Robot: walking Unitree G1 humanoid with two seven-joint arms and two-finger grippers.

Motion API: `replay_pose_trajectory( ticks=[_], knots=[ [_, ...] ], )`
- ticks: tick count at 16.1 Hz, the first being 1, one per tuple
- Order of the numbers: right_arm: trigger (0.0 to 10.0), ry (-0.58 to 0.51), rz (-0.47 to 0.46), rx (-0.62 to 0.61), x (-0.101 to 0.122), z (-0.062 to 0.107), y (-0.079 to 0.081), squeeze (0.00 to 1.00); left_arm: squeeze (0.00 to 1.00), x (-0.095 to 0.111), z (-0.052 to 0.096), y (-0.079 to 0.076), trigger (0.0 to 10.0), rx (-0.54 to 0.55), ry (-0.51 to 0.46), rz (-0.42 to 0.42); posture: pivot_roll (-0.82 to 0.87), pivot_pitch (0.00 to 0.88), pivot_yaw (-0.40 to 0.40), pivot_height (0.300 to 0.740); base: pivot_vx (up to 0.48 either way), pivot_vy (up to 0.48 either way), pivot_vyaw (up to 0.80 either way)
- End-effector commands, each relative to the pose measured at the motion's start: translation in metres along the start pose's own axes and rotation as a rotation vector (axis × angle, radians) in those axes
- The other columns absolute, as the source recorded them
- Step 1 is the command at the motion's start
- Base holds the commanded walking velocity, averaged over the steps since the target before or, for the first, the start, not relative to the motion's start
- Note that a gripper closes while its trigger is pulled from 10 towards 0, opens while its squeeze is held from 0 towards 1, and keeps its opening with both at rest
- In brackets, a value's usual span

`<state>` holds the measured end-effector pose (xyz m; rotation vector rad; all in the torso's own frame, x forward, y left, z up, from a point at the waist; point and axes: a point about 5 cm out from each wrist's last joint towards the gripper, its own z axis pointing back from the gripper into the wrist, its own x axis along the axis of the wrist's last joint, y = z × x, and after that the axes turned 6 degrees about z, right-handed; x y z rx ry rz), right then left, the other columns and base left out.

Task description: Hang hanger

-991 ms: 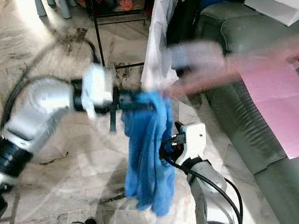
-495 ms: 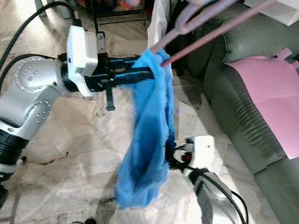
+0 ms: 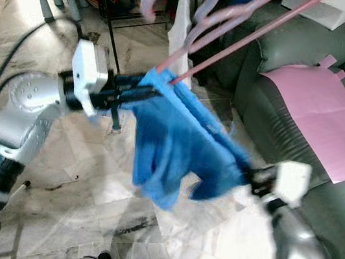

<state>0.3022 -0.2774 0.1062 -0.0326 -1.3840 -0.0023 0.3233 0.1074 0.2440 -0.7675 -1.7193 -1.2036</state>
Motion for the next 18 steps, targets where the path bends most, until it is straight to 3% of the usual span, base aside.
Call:
replay_pose_trajectory(
  ticks=[1,3,4,8,11,18],
  knots=[
    [0.0,-0.029,-0.011,-0.089,0.010,0.002,-0.017,0.00,0.00,-0.002,0.010,0.003,0.0,0.029,0.008,-0.016,-0.09,0.191,0.025,0.740,0.000,0.000,0.00],
    [0.0,-0.127,-0.016,-0.141,0.040,-0.004,-0.027,0.00,0.00,-0.021,0.022,-0.002,0.0,0.034,0.073,0.022,-0.10,0.191,0.026,0.740,0.000,0.000,0.00],
    [0.0,-0.225,0.000,-0.174,0.078,-0.012,-0.034,0.00,0.00,-0.037,0.031,-0.010,0.0,0.028,0.118,0.076,-0.09,0.190,0.024,0.740,0.000,0.000,0.00],
    [0.0,-0.359,0.012,-0.167,0.136,-0.024,-0.034,0.00,0.00,-0.065,0.043,-0.032,0.0,0.020,0.162,0.189,-0.09,0.184,0.012,0.740,0.000,0.000,0.00],
    [0.0,-0.364,0.020,-0.168,0.140,-0.027,-0.033,0.00,0.00,-0.072,0.046,-0.050,0.0,-0.035,0.152,0.302,-0.09,0.184,0.007,0.740,0.000,0.000,0.00],
    [0.0,-0.326,0.018,-0.153,0.123,-0.032,-0.028,0.00,0.00,-0.085,0.061,-0.079,0.0,-0.251,0.255,0.437,-0.09,0.182,0.009,0.740,0.000,0.000,0.00]
  ],
)
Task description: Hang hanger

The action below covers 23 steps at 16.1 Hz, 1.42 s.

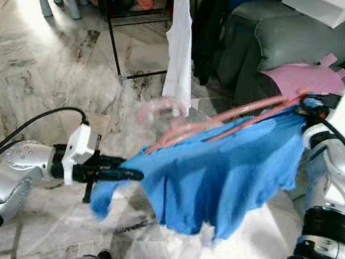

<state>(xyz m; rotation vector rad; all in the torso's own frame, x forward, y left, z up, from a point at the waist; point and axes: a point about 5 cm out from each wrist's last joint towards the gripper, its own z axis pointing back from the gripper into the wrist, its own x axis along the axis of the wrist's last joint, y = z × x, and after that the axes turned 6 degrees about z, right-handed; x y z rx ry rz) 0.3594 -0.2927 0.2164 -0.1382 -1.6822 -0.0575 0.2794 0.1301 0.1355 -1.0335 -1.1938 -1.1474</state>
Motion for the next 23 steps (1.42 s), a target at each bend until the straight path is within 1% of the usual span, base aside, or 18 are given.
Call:
replay_pose_trajectory(
  ticks=[1,3,4,6,7,8,10,11,12,14,15,16,17,18,19,20,22,23],
  knots=[
    [0.0,-0.027,0.004,-0.044,0.005,0.001,-0.010,0.00,0.00,-0.016,0.008,-0.006,0.0,-0.029,0.072,0.057,-0.09,0.182,0.010,0.740,0.000,0.000,0.00],
    [0.0,-0.037,0.007,-0.030,0.006,0.000,-0.006,0.00,0.00,-0.030,0.012,-0.003,0.0,-0.004,0.127,0.074,-0.09,0.180,0.013,0.740,0.000,0.000,0.00],
    [0.0,-0.062,0.021,-0.015,0.011,-0.001,-0.003,0.00,0.00,-0.042,0.017,0.002,0.0,0.042,0.164,0.099,-0.09,0.180,0.014,0.740,0.000,0.000,0.00],
    [0.0,-0.085,0.034,0.007,0.016,-0.002,0.000,0.00,0.00,-0.049,0.020,0.004,0.0,0.079,0.194,0.121,-0.09,0.179,0.012,0.740,0.000,0.000,0.00],
    [0.0,-0.103,0.040,0.041,0.021,-0.002,0.004,0.00,0.00,-0.053,0.020,0.007,0.0,0.109,0.219,0.110,-0.09,0.177,0.012,0.740,0.000,0.000,0.00],
    [0.0,-0.111,0.054,0.058,0.022,-0.002,0.006,0.00,0.00,-0.054,0.020,0.009,0.0,0.139,0.208,0.111,-0.09,0.176,0.012,0.740,0.000,0.000,0.00],
    [0.0,-0.132,0.073,0.103,0.026,-0.002,0.013,0.00,0.00,-0.054,0.021,0.024,0.0,0.295,0.167,0.111,-0.10,0.175,0.012,0.740,0.000,0.000,0.00],
    [0.0,-0.134,0.080,0.110,0.026,-0.001,0.014,0.00,0.00,-0.055,0.021,0.026,0.0,0.316,0.161,0.115,-0.10,0.172,0.013,0.740,0.000,0.000,0.00],
    [0.0,-0.139,0.077,0.131,0.027,0.000,0.018,0.00,0.00,-0.058,0.023,0.029,0.0,0.350,0.200,0.085,-0.10,0.172,0.013,0.740,0.000,0.000,0.00],
    [0.0,-0.162,0.130,0.243,0.029,0.004,0.044,0.00,0.00,-0.067,0.020,0.033,0.0,0.427,0.317,0.045,-0.10,0.170,0.012,0.740,0.000,0.000,0.00],
    [0.0,-0.162,0.130,0.243,0.029,0.004,0.044,0.00,0.00,-0.067,0.020,0.033,0.0,0.427,0.317,0.045,-0.10,0.170,0.012,0.740,0.000,0.000,0.00],
    [0.0,-0.159,0.167,0.336,0.021,0.010,0.071,0.00,0.00,-0.064,0.007,0.041,0.0,0.526,0.312,0.024,-0.10,0.165,0.012,0.740,0.000,0.000,0.00],
    [0.0,-0.156,0.173,0.349,0.019,0.011,0.075,0.00,0.00,-0.063,0.004,0.043,0.0,0.545,0.307,0.026,-0.10,0.165,0.011,0.740,0.000,0.000,0.00],
    [0.0,-0.135,0.176,0.381,0.008,0.015,0.087,0.00,0.00,-0.059,-0.005,0.047,0.0,0.613,0.263,0.058,-0.10,0.165,0.011,0.740,0.000,0.000,0.00],
    [0.0,-0.126,0.175,0.396,0.004,0.017,0.092,0.00,0.00,-0.058,-0.010,0.048,0.0,0.636,0.238,0.078,-0.10,0.165,0.011,0.740,0.000,0.000,0.00],
    [0.0,-0.095,0.171,0.433,-0.008,0.023,0.105,0.00,0.00,-0.055,-0.024,0.048,0.0,0.669,0.172,0.140,-0.10,0.166,0.011,0.740,0.000,0.000,0.00],
    [0.0,-0.047,0.180,0.486,-0.023,0.033,0.119,0.00,0.00,-0.050,-0.041,0.045,0.0,0.687,0.086,0.197,-0.09,0.167,0.014,0.740,0.000,0.000,0.00],
    [0.0,0.004,0.180,0.537,-0.036,0.042,0.128,0.00,0.00,-0.044,-0.053,0.043,0.0,0.700,0.032,0.225,-0.09,0.168,0.015,0.740,0.000,0.000,0.00]
  ],
)
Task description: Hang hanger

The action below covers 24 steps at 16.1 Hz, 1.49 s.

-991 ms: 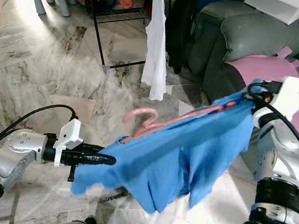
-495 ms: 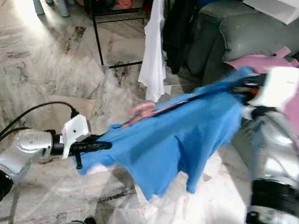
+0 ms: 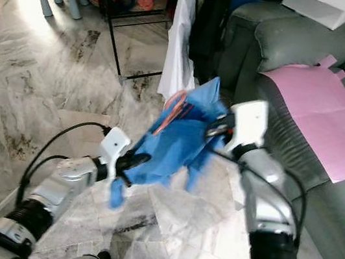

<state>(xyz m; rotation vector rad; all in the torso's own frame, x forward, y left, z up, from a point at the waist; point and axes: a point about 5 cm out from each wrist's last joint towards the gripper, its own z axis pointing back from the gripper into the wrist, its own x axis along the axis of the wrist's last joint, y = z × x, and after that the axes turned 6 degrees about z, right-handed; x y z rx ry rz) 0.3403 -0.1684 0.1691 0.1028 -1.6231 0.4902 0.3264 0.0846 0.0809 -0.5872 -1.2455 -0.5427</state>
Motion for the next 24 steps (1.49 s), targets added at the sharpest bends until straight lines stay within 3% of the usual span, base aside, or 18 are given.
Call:
replay_pose_trajectory(
  ticks=[1,5,6,10,12,13,14,15,17,20,24],
  knots=[
    [0.0,0.025,0.006,0.062,-0.004,0.003,0.015,0.00,0.00,0.010,-0.001,0.000,0.0,0.037,-0.056,0.049,-0.09,0.168,0.016,0.740,0.000,0.000,0.00],
    [0.0,0.078,-0.032,0.255,-0.018,0.013,0.051,0.00,0.00,0.016,-0.008,-0.006,0.0,0.067,-0.064,0.057,-0.10,0.167,0.022,0.740,0.000,0.000,0.00],
    [0.0,0.134,0.005,0.329,-0.029,0.022,0.065,0.00,0.00,0.017,-0.008,-0.003,0.0,0.095,-0.067,0.075,-0.10,0.167,0.023,0.740,0.000,0.000,0.00],
    [0.0,0.229,-0.002,0.440,-0.047,0.041,0.085,0.00,0.00,0.023,-0.006,0.004,0.0,0.146,-0.080,0.084,-0.10,0.168,0.023,0.740,0.000,0.000,0.00],
    [0.0,0.307,0.038,0.503,-0.060,0.053,0.092,0.00,0.00,0.025,-0.005,0.008,0.0,0.158,-0.081,0.083,-0.10,0.169,0.023,0.740,0.000,0.000,0.00],
    [8.4,0.340,0.109,0.511,-0.066,0.058,0.091,0.00,0.00,0.029,-0.005,0.010,0.0,0.159,-0.086,0.078,-0.09,0.170,0.023,0.740,0.000,0.000,0.00],
    [10.0,0.354,0.152,0.487,-0.070,0.058,0.087,0.00,0.00,0.031,-0.004,0.011,0.0,0.162,-0.091,0.067,-0.10,0.170,0.023,0.740,0.000,0.000,0.00],
    [10.0,0.370,0.200,0.443,-0.074,0.059,0.077,1.00,0.00,0.034,-0.003,0.015,0.0,0.170,-0.096,0.041,-0.10,0.170,0.023,0.740,0.000,0.000,0.00],
    [10.0,0.371,0.166,0.436,-0.073,0.062,0.072,1.00,0.00,0.038,0.000,0.022,0.0,0.188,-0.102,0.015,-0.09,0.175,0.025,0.740,0.000,0.000,0.00],
    [10.0,0.400,0.201,0.567,-0.074,0.079,0.071,1.00,0.00,0.040,0.007,0.040,0.0,0.262,-0.096,0.007,-0.10,0.178,0.026,0.740,0.000,0.000,0.00],
    [10.0,0.305,0.260,0.632,-0.061,0.081,0.062,1.00,0.00,0.043,0.009,0.040,0.0,0.193,-0.102,-0.056,-0.10,0.178,0.026,0.740,0.000,0.000,0.00]
  ],
)
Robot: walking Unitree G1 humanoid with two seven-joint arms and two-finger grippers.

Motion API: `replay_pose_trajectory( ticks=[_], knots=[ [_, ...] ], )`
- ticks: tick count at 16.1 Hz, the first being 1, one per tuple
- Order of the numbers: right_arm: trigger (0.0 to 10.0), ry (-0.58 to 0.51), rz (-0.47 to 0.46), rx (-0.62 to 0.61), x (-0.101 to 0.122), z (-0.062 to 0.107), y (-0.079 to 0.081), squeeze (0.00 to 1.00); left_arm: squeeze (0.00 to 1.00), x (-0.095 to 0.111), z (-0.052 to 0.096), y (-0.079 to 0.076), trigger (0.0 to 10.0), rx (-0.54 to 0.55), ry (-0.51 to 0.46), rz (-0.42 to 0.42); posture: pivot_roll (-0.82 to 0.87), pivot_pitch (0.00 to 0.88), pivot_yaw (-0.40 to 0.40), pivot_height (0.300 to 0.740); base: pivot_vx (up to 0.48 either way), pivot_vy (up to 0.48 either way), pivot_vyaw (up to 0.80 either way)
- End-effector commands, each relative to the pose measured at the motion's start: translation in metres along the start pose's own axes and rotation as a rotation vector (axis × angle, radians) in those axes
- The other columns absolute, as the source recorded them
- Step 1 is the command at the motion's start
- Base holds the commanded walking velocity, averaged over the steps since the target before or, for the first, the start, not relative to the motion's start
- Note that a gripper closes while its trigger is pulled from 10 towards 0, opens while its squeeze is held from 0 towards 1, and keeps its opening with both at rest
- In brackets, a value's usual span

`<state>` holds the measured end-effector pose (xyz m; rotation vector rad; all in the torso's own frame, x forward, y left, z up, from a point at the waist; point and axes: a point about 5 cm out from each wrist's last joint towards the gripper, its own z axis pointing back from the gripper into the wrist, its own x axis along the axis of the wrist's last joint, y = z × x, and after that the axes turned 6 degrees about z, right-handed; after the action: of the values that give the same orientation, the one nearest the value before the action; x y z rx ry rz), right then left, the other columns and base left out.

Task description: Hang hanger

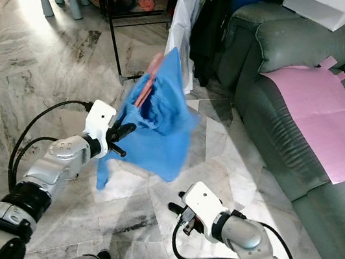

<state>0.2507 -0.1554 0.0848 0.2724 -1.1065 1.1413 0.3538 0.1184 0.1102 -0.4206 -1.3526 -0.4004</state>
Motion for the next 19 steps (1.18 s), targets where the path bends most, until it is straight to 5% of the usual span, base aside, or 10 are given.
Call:
replay_pose_trajectory(
  ticks=[1,3,8,14,19],
  knots=[
    [10.0,-0.027,0.032,-0.015,0.006,0.008,-0.009,1.00,0.00,0.010,0.000,0.000,0.0,-0.054,-0.029,-0.066,-0.10,0.179,0.026,0.740,0.000,0.000,0.00],
    [10.0,0.020,0.110,-0.072,0.002,0.028,-0.035,1.00,0.00,0.007,0.010,0.007,0.0,-0.183,0.027,-0.243,-0.10,0.181,0.024,0.740,0.000,0.000,0.00],
    [10.0,0.155,0.232,-0.087,-0.009,0.071,-0.074,1.00,0.00,-0.003,0.036,0.025,0.0,-0.402,0.121,-0.438,-0.11,0.176,0.022,0.740,0.000,0.000,0.00],
    [10.0,0.094,0.434,-0.043,0.013,0.070,-0.085,1.00,0.00,-0.010,0.040,0.004,0.0,-0.693,0.197,-0.548,-0.11,0.166,0.017,0.740,0.000,0.000,0.00],
    [10.0,0.077,0.456,-0.048,0.019,0.069,-0.095,1.00,0.00,-0.009,0.039,-0.007,0.0,-0.784,0.173,-0.558,-0.11,0.168,0.019,0.740,0.000,0.000,0.00]
  ],
)
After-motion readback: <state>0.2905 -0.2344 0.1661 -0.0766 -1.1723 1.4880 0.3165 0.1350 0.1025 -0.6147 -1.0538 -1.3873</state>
